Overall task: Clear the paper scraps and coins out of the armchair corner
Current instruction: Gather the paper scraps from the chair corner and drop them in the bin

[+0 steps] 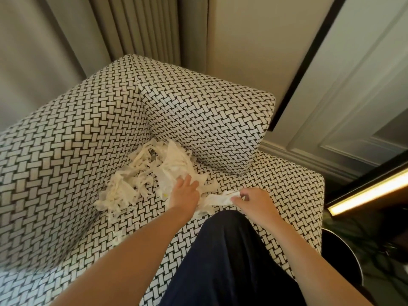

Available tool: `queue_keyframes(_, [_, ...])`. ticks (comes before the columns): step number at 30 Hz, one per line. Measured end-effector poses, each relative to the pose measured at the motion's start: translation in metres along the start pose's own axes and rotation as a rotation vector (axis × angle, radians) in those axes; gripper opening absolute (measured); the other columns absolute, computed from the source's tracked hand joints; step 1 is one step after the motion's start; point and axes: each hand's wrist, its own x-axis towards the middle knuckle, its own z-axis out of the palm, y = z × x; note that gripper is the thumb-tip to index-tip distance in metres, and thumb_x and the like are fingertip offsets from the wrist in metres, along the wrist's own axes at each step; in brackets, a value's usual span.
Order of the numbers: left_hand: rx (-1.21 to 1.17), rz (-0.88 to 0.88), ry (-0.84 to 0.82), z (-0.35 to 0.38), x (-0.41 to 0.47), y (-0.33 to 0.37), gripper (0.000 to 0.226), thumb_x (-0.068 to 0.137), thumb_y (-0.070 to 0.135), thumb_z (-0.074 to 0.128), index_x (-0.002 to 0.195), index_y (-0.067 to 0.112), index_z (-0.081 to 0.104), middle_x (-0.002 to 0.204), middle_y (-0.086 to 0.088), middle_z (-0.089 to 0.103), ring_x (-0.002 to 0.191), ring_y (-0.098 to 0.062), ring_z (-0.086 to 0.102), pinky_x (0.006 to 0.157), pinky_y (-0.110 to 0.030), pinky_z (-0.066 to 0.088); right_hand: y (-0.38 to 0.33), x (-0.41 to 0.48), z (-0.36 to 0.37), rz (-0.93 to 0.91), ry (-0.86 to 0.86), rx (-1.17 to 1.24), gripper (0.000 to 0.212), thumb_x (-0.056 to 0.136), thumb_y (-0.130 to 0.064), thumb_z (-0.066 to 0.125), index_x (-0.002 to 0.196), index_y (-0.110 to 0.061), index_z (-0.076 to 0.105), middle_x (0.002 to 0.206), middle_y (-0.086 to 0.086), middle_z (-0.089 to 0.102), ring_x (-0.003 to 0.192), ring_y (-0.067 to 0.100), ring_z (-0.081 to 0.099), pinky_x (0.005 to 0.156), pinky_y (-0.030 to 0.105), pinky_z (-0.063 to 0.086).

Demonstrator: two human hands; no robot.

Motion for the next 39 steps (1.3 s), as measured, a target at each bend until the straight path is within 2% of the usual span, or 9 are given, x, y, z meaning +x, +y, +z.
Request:
queue_keyframes(8, [-0.521,-0.170,-0.003,-0.020,0.004,-0.011,0.022,0.088,0.031,0.062,0.109,0.029,0.067,0.120,-0.003,0.057,0.118,-0.024,0.039,0.101,-0.035,0.029,0.011,-0.002,-0.009,0.029,0.041,0.096,0.017,0.085,-0.030,0.064,0.091,-0.016,0.069,0.061,-0.002,0.053,0.049,0.007,0.041,0.045,0.016,0.031])
queue_keyframes(12, [-0.795,-0.292,-0.029,-0.036,0.014,-0.012,0.025,0.076,0.032,0.074,0.100,0.026,0.070,0.116,0.002,0.063,0.116,-0.022,0.045,0.100,-0.037,0.032,0.020,-0.010,-0.020,0.068,0.078,0.172,0.015,0.084,-0.029,0.066,0.093,-0.017,0.068,0.066,0.001,0.058,0.048,0.006,0.042,0.040,0.011,0.030])
queue_keyframes(17, [-1.049,-0.365,0.012,-0.061,0.020,0.011,0.033,0.082,0.033,0.069,0.112,0.019,0.067,0.117,-0.001,0.066,0.106,-0.021,0.059,0.100,-0.041,0.043,0.034,-0.028,-0.037,0.092,0.133,0.236,0.017,0.086,-0.025,0.064,0.097,-0.012,0.068,0.066,-0.002,0.057,0.046,0.005,0.041,0.036,0.009,0.031])
queue_keyframes(21, [-1.121,-0.307,0.099,-0.090,0.020,0.037,0.031,0.090,0.030,0.061,0.117,0.014,0.064,0.111,-0.002,0.065,0.089,-0.016,0.057,0.083,-0.028,0.048,0.050,-0.043,-0.050,0.148,0.164,0.279,0.024,0.090,-0.025,0.060,0.107,-0.008,0.066,0.068,-0.002,0.059,0.048,0.006,0.045,0.038,0.009,0.033])
queue_keyframes(24, [-1.201,-0.281,0.136,-0.110,0.023,0.066,0.006,0.090,0.025,0.060,0.092,0.020,0.064,0.083,0.005,0.059,0.079,-0.014,0.053,0.066,-0.022,0.043,0.066,-0.060,-0.064,0.185,0.231,0.323,0.025,0.092,-0.027,0.057,0.107,-0.009,0.067,0.070,0.001,0.060,0.054,0.008,0.049,0.044,0.014,0.038])
queue_keyframes(27, [-1.404,-0.287,0.083,-0.125,0.028,0.093,0.025,0.088,0.020,0.064,0.111,0.011,0.064,0.096,-0.002,0.064,0.086,-0.017,0.061,0.078,-0.030,0.054,0.082,-0.073,-0.075,0.256,0.299,0.398,0.026,0.091,-0.029,0.057,0.101,-0.007,0.069,0.083,0.010,0.065,0.072,0.018,0.059,0.063,0.033,0.050])
queue_keyframes(29, [-1.496,-0.275,0.039,-0.133,0.033,0.115,0.035,0.086,0.017,0.066,0.119,0.008,0.061,0.108,-0.008,0.066,0.094,-0.021,0.065,0.086,-0.034,0.054,0.097,-0.085,-0.083,0.315,0.342,0.462,0.026,0.091,-0.029,0.056,0.103,-0.009,0.069,0.088,0.008,0.065,0.079,0.017,0.060,0.064,0.031,0.050])
queue_keyframes(33, [-1.715,-0.265,-0.106,-0.148,0.039,0.164,0.031,0.087,0.007,0.063,0.118,0.006,0.058,0.102,-0.009,0.066,0.092,-0.020,0.066,0.084,-0.033,0.055,0.127,-0.111,-0.098,0.395,0.407,0.557,0.022,0.092,-0.027,0.056,0.098,-0.011,0.070,0.083,0.001,0.066,0.076,0.012,0.060,0.061,0.021,0.043])
queue_keyframes(39, [-1.887,-0.214,-0.354,-0.166,0.043,0.243,0.037,0.089,0.004,0.059,0.126,0.008,0.052,0.114,-0.012,0.061,0.095,-0.019,0.064,0.089,-0.031,0.052,0.187,-0.145,-0.114,0.595,0.535,0.570,0.031,0.091,-0.027,0.058,0.095,0.002,0.066,0.096,0.019,0.065,0.088,0.026,0.063,0.076,0.038,0.048])
